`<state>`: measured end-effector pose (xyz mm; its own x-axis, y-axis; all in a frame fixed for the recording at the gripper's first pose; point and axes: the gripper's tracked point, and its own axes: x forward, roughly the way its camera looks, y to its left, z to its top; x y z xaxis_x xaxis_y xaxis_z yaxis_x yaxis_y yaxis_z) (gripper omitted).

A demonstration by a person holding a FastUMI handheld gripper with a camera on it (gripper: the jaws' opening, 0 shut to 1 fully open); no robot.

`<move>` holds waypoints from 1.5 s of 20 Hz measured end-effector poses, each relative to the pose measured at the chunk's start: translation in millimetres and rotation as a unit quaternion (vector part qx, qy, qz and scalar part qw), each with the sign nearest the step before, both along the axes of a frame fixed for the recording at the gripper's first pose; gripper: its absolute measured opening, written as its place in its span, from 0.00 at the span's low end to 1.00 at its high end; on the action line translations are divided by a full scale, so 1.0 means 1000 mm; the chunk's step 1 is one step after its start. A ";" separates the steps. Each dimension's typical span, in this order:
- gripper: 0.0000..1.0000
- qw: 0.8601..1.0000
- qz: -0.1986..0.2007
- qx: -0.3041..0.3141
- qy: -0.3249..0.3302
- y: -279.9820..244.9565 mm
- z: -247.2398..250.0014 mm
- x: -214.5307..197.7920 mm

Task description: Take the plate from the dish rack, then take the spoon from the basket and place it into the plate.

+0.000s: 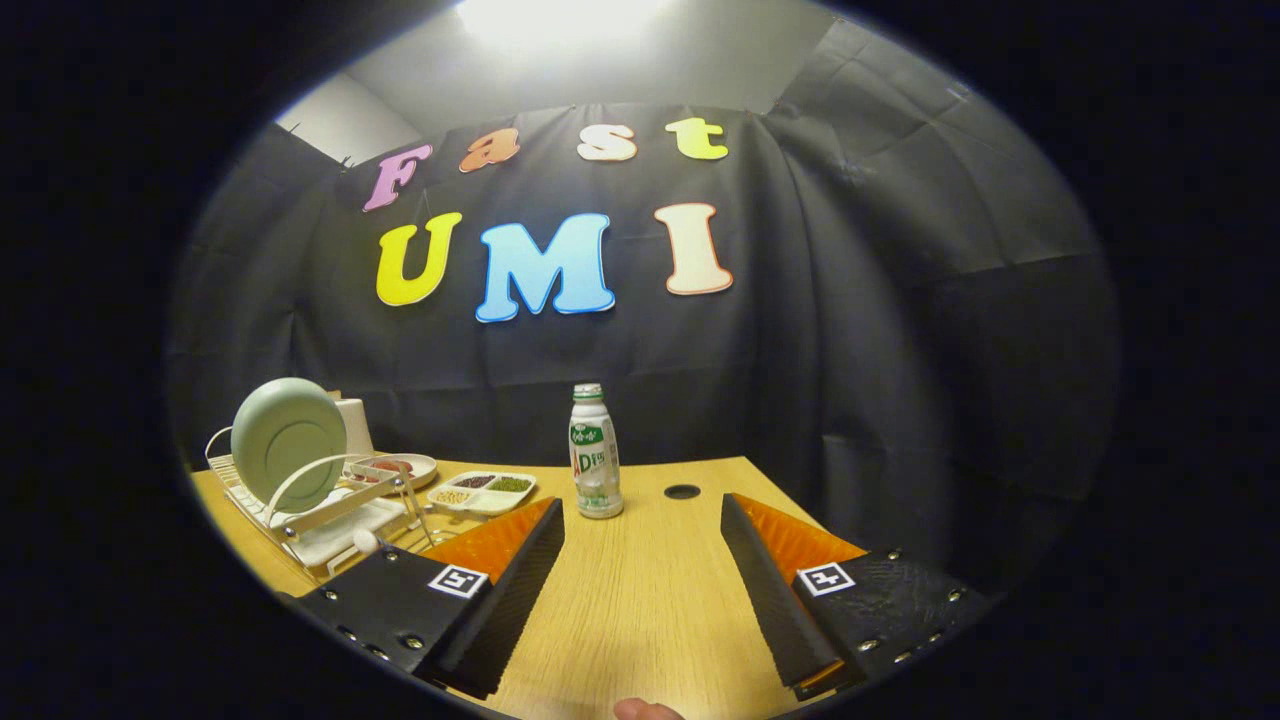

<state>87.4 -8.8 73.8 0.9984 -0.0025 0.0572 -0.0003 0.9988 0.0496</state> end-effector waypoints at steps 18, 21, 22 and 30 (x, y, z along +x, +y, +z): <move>0.97 0.999 -0.038 -0.005 -0.026 0.114 0.202 -0.051; 0.96 0.999 -0.044 0.002 0.001 0.148 0.203 -0.046; 0.96 0.999 -0.043 0.006 0.013 0.159 0.204 -0.044; 0.97 0.996 0.018 0.011 0.084 0.225 0.201 -0.013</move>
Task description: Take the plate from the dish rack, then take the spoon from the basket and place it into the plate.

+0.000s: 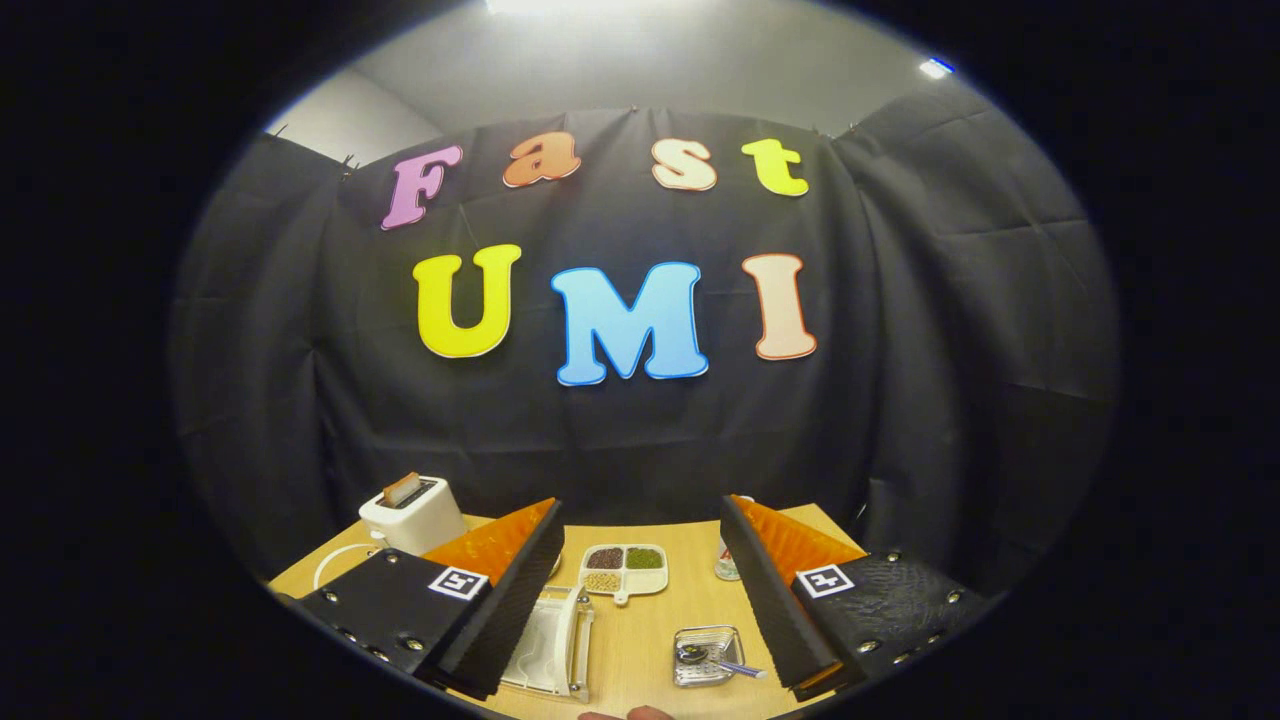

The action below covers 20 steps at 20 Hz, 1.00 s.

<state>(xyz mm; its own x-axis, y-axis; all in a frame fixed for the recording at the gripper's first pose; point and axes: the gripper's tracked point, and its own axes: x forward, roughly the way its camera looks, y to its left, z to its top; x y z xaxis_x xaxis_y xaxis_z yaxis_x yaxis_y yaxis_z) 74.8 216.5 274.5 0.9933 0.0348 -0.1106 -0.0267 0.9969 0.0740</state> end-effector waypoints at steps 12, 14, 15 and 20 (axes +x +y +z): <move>0.97 0.963 0.066 0.034 0.258 0.065 -0.079 0.017; 0.97 0.956 0.071 0.030 0.285 0.078 -0.084 0.018; 0.97 0.951 0.073 0.024 0.298 0.084 -0.086 0.019; 0.97 0.933 0.078 0.008 0.350 0.113 -0.098 0.025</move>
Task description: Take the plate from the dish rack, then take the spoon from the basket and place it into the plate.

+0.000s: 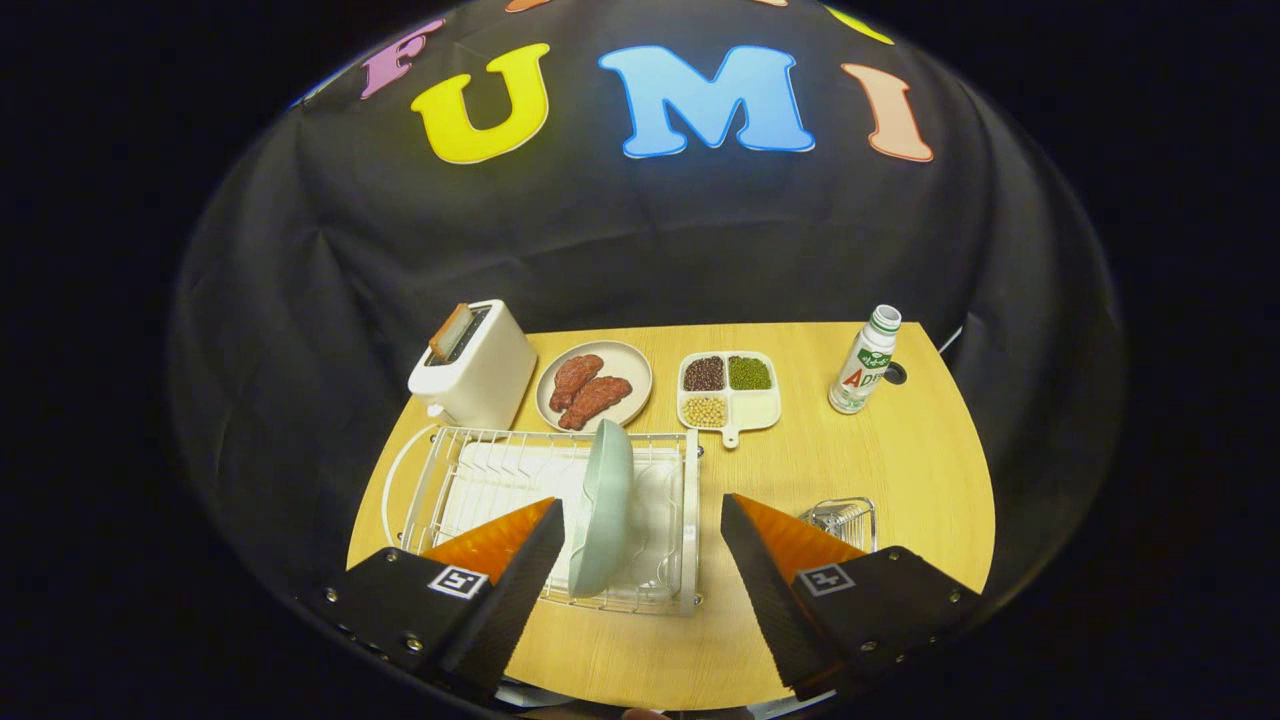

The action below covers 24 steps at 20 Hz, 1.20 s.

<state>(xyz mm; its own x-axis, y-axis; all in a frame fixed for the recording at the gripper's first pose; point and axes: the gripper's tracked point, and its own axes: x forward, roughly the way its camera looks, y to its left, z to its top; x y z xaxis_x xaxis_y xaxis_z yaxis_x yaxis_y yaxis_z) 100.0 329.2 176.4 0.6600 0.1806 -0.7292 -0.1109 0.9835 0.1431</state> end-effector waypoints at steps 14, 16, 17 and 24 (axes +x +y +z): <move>0.89 0.990 -0.078 -0.061 0.096 0.026 -0.059 0.021; 0.81 0.986 -0.095 -0.078 0.112 0.022 -0.067 0.024; 0.73 0.984 -0.102 -0.085 0.120 0.022 -0.071 0.026; 0.23 0.974 -0.115 -0.116 0.155 0.027 -0.100 0.019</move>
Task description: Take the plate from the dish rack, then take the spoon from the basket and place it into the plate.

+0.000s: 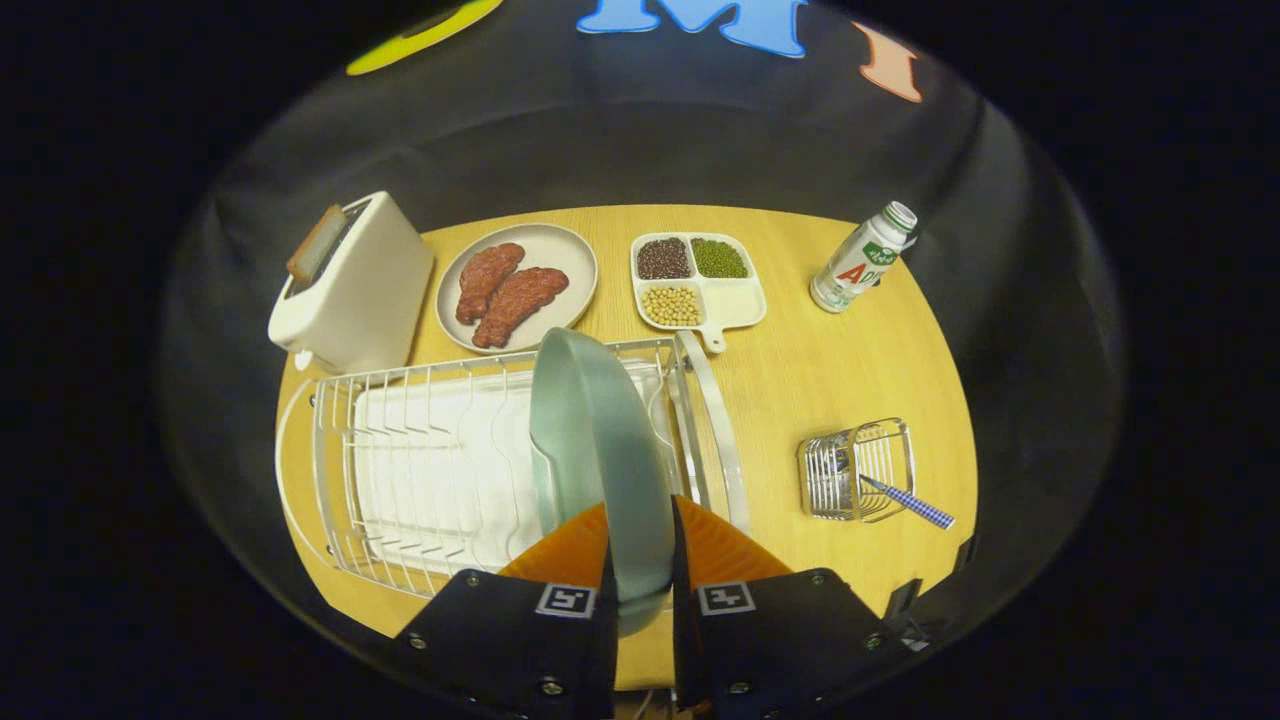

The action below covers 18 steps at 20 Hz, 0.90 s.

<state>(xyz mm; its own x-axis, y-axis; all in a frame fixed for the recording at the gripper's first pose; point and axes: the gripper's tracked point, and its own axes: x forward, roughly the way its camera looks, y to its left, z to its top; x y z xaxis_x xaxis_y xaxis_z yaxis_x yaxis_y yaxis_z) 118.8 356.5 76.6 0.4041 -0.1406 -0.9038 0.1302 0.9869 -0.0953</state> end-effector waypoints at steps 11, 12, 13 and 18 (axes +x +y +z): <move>0.14 0.992 0.032 -0.114 -0.032 0.003 0.046 0.016; 0.13 0.993 0.030 -0.107 -0.035 0.004 0.048 0.016; 0.13 0.994 0.029 -0.099 -0.036 0.004 0.051 0.016; 0.13 0.996 0.032 -0.061 -0.057 -0.009 0.071 0.003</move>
